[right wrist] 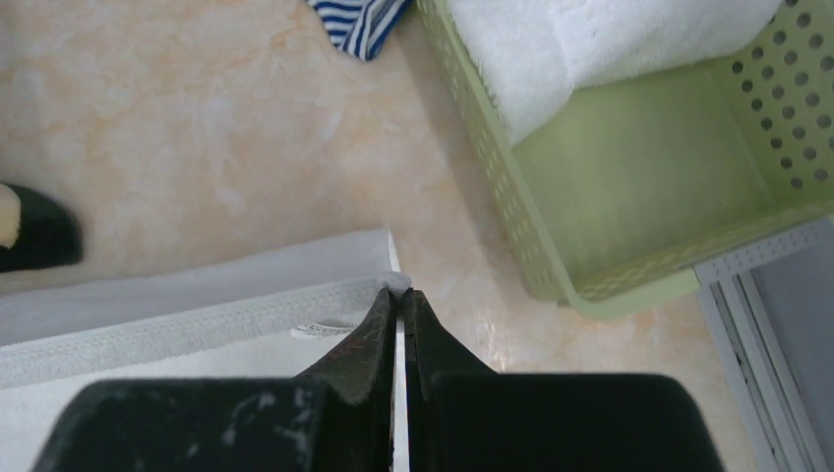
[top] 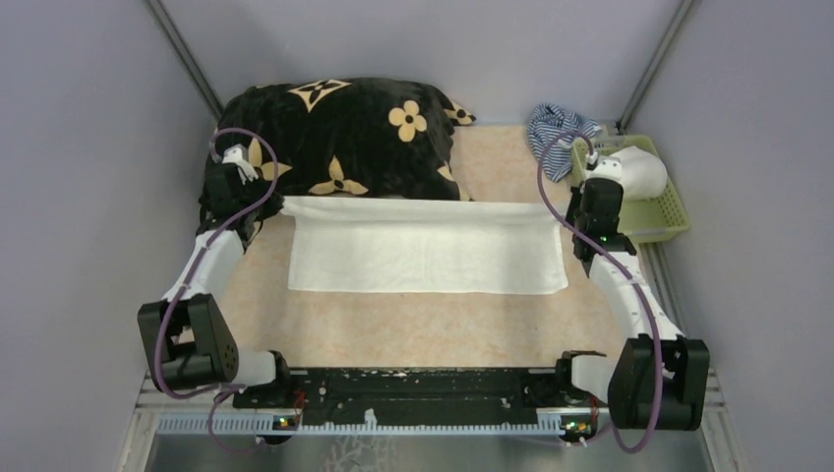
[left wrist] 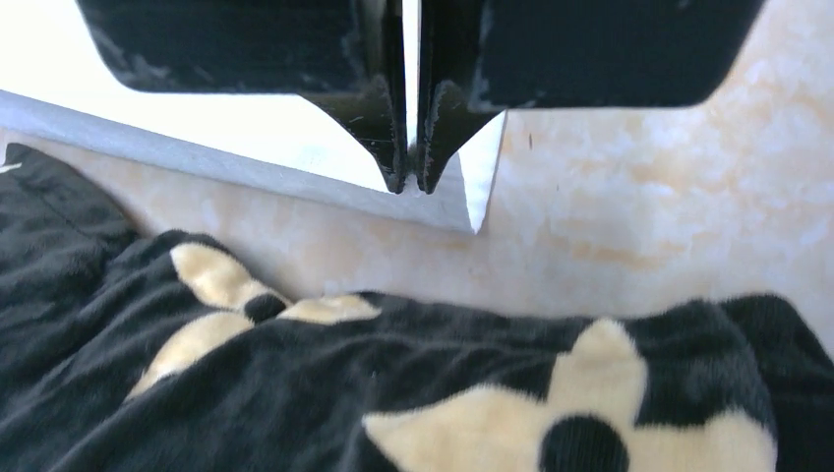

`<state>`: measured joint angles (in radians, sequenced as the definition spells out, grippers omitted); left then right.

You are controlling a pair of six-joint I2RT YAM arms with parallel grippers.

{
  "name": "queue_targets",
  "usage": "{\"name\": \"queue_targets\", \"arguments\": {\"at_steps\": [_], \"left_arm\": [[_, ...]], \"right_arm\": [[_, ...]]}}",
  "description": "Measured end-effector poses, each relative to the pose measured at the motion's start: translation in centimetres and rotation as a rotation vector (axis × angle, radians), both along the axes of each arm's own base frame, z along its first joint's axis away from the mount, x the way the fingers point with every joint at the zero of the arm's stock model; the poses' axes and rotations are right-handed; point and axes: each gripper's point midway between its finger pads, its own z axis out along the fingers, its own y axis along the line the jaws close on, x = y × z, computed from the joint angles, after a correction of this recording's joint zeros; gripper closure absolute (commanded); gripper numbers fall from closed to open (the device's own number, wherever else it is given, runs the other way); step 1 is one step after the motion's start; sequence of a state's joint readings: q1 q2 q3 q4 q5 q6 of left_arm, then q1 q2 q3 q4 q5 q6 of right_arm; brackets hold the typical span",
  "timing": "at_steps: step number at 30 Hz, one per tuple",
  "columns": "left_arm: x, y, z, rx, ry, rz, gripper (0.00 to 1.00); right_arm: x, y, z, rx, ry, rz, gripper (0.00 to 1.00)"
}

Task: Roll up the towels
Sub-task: Fold the towel at the center of the board.

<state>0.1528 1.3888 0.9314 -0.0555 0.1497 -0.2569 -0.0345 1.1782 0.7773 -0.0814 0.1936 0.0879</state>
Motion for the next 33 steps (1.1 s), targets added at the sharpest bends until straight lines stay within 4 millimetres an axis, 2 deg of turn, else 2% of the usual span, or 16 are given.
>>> {"name": "queue_targets", "arguments": {"at_steps": [7, 11, 16, 26, 33], "left_arm": [[-4.3, -0.2, -1.7, -0.009, 0.051, 0.037, 1.0], [-6.5, -0.4, -4.0, -0.023, 0.119, 0.056, 1.0], [-9.3, -0.3, -7.0, -0.03, 0.228, 0.086, 1.0], [-11.2, -0.2, -8.6, -0.05, 0.304, 0.132, 1.0], [-11.6, -0.3, -9.5, -0.063, 0.34, 0.14, 0.99]], "right_arm": [[-4.9, -0.3, -2.6, 0.01, 0.071, -0.044, 1.0], [-7.2, -0.5, -3.7, 0.012, 0.093, -0.069, 1.0], [-9.1, -0.5, -4.8, 0.026, 0.124, -0.087, 1.0], [-10.4, -0.3, -6.2, 0.093, 0.157, -0.141, 1.0], [-10.8, -0.4, -7.6, 0.126, 0.205, -0.193, 0.97]]}}
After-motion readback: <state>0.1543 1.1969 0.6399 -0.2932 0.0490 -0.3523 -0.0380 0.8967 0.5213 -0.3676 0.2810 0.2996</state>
